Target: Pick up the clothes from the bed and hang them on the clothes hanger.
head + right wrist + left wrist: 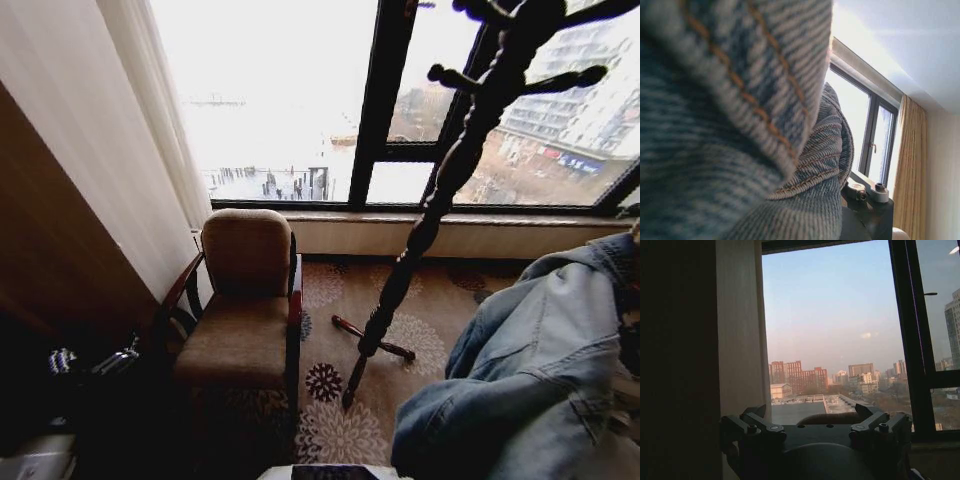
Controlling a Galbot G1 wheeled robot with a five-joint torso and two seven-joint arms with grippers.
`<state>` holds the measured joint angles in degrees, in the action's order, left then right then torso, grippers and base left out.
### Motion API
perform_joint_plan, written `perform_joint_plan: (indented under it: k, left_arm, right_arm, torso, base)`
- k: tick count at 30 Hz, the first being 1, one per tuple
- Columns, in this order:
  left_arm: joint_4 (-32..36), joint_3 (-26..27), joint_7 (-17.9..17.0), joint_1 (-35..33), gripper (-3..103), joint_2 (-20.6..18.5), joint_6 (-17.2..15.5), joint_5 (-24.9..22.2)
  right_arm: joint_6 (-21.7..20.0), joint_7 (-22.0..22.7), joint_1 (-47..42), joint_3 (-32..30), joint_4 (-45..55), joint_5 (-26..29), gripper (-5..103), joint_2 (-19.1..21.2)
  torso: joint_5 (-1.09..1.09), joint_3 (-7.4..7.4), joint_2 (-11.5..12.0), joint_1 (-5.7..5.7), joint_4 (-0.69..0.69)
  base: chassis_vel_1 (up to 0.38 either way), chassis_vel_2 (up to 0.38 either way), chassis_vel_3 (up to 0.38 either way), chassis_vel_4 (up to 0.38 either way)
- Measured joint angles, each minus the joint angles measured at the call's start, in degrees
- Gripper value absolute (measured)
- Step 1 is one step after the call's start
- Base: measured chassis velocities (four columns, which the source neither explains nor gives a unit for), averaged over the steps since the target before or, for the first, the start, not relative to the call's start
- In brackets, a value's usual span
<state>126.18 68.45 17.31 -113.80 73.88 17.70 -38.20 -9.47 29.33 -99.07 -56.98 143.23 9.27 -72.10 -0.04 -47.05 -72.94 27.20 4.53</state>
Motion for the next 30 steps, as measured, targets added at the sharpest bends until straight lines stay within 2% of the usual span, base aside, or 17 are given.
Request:
perform_joint_plan:
  k: [11,13,15,18,27,30]
  left_arm:
    - [0.0,0.0,0.0,0.0,100,0.0,0.0,0.0]
    - [0.0,0.0,0.0,0.0,100,0.0,0.0,0.0]
    - [0.0,0.0,-0.01,0.01,100,-0.01,0.0,0.0]
    - [0.0,0.0,-0.01,0.0,100,0.0,0.0,0.0]
    - [0.01,0.0,-0.01,-0.02,100,0.01,0.0,0.0]
    - [0.0,0.0,0.0,-0.01,100,0.01,0.0,0.0]
  right_arm:
    - [-0.21,-1.05,-0.63,-0.69,0.01,0.31,22,2.15]
    - [-0.27,-1.52,-0.78,-0.91,0.01,0.27,22,3.18]
    - [-0.56,-2.24,-0.76,-1.35,0.01,0.22,22,6.36]
    - [-0.72,-2.75,-0.63,-1.37,0.01,0.1,22,8.47]
    - [-1.1,-4.85,-0.23,0.39,0.03,-0.81,22,11.81]
    - [-1.67,-5.44,0.6,-0.04,0.03,-0.18,22,14.85]
  torso:
    - [0.06,-0.01,0.01,0.01,-0.02]
    - [0.05,-0.01,0.01,0.03,0.0]
    - [0.03,-0.03,0.02,0.06,-0.03]
    - [0.04,-0.03,0.03,0.06,-0.05]
    - [0.06,0.03,-0.04,-0.12,-0.01]
    - [0.04,0.0,-0.01,-0.02,-0.02]
  base:
    - [-0.227,0.233,0.235,-0.228]
    - [-0.163,0.167,0.189,-0.135]
    - [-0.09,0.073,0.073,-0.085]
    - [-0.03,0.014,0.009,-0.012]
    - [0.005,-0.014,-0.009,0.008]
    - [0.0,0.0,0.0,0.0]
